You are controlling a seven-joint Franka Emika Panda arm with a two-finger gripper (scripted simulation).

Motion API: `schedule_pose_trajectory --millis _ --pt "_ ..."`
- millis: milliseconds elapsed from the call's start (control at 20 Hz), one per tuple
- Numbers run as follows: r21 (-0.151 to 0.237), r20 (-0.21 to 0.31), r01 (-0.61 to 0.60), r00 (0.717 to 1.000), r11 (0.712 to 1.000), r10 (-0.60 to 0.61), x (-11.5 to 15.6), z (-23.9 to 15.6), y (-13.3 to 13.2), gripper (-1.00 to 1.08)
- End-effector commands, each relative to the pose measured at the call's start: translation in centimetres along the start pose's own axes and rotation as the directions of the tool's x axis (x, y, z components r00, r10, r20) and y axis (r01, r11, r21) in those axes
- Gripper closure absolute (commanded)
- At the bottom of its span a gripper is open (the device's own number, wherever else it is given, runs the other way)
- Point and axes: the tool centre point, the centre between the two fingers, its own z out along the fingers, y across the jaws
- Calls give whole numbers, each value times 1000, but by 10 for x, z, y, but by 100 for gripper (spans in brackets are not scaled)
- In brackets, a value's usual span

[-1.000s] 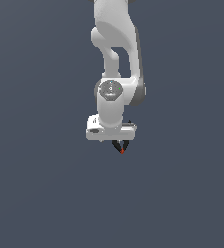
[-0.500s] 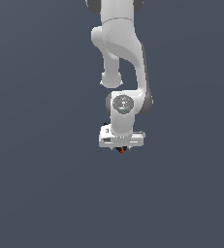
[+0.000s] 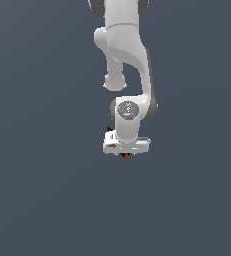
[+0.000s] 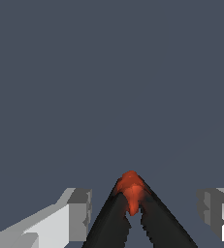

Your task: Pick up the object and move it to a goal position.

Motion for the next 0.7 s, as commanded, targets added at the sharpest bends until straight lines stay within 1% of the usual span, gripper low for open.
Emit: schedule_pose_trajectory --millis 0,150,350,400,650 --pt "0 0 0 1000 1000 0 0 9 0 -60" --pt "1 0 0 1000 1000 0 -1 19 -1 -60" --pt "1 -1 -1 1000 1000 1 -1 24 -1 -60" --pt "1 -1 -1 1000 1000 1 -1 24 -1 108" --pt "1 -1 -1 1000 1000 1 -1 24 -1 108"
